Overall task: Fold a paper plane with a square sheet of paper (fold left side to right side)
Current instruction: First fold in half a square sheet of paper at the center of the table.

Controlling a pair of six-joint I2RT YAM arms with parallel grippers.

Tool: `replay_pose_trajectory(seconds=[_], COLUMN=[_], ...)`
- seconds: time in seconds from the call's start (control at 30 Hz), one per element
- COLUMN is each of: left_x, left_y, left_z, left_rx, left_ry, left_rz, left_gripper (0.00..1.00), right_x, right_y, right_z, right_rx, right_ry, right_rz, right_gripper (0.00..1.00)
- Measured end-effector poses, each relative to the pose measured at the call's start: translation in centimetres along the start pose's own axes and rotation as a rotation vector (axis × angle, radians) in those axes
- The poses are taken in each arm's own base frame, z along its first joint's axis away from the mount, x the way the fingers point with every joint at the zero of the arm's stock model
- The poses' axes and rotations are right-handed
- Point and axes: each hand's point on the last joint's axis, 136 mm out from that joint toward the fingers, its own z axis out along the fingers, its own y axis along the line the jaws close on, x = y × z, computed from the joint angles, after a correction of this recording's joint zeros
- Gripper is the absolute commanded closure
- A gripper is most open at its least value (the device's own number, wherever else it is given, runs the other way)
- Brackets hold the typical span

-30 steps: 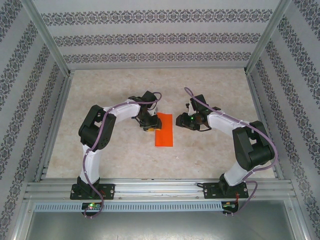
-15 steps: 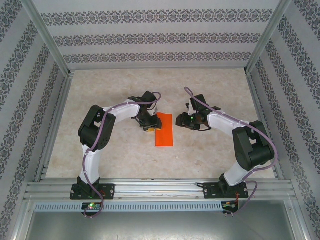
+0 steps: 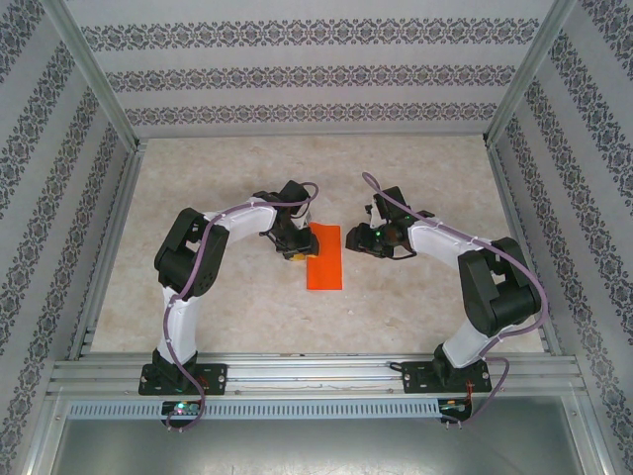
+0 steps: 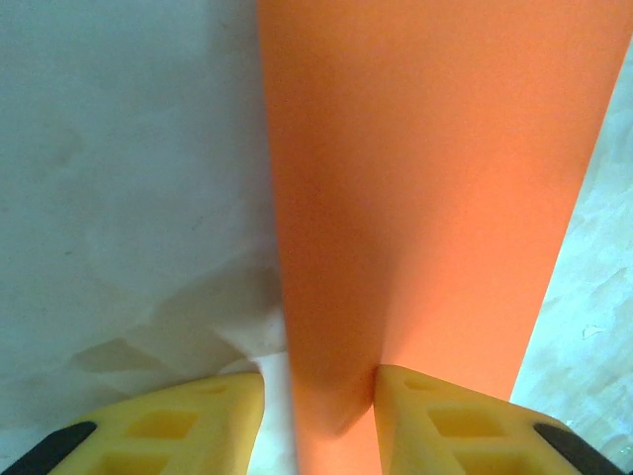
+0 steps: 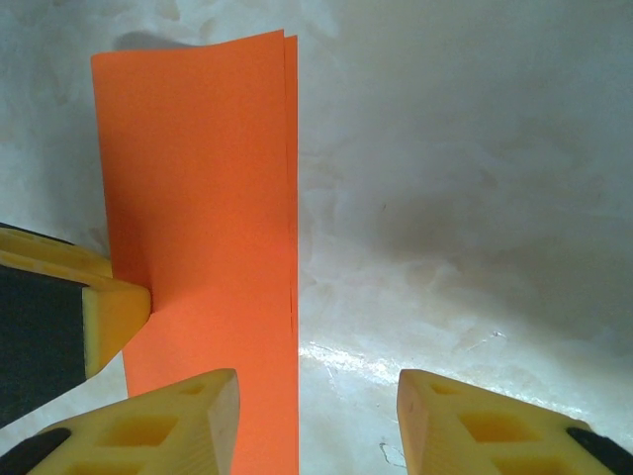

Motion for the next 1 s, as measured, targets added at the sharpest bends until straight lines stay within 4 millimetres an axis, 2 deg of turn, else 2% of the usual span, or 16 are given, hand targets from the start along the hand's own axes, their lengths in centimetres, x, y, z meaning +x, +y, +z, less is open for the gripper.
replay_pose_trajectory(seconds=[1.0], left_x=[0.0], left_y=[-0.03], left_z=[-0.01], left_rx=[-0.002], left_ry=[0.006], left_rz=[0.031], left_gripper=[0.61], right_x=[0.08], right_y=[-0.1], right_z=[0.12], right_rx=[0.003], right_ry=[0.006], right_rz=[0.003], right_gripper=[0.54])
